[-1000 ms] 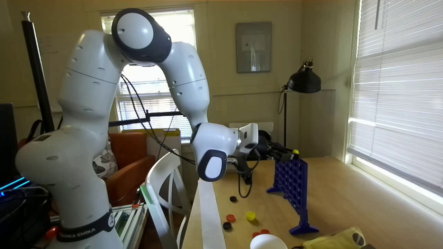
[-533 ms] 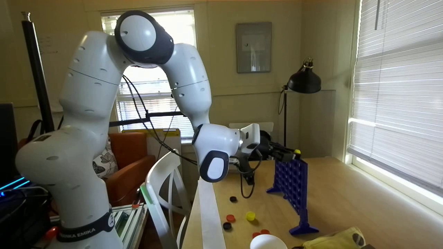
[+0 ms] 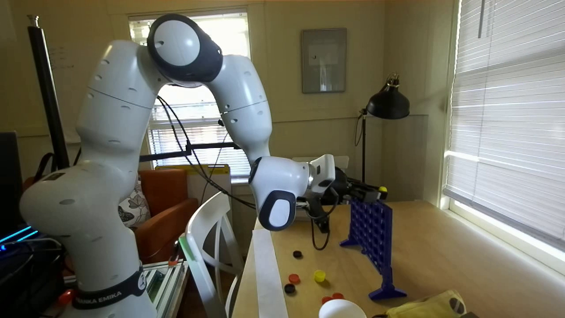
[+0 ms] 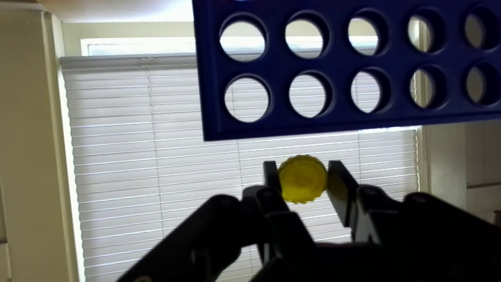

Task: Place a yellow ring inside the second-last line of the blue object

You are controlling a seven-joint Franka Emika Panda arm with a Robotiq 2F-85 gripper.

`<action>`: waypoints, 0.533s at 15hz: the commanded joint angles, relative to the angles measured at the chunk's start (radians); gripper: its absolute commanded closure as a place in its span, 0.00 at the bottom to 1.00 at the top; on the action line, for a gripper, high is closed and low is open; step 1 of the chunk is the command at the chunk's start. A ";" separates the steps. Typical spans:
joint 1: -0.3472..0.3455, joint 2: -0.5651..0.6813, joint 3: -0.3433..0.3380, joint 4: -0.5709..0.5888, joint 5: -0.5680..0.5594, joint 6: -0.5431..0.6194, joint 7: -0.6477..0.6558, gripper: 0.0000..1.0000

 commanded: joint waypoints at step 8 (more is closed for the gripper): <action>0.014 0.049 -0.011 0.024 -0.008 0.030 -0.017 0.89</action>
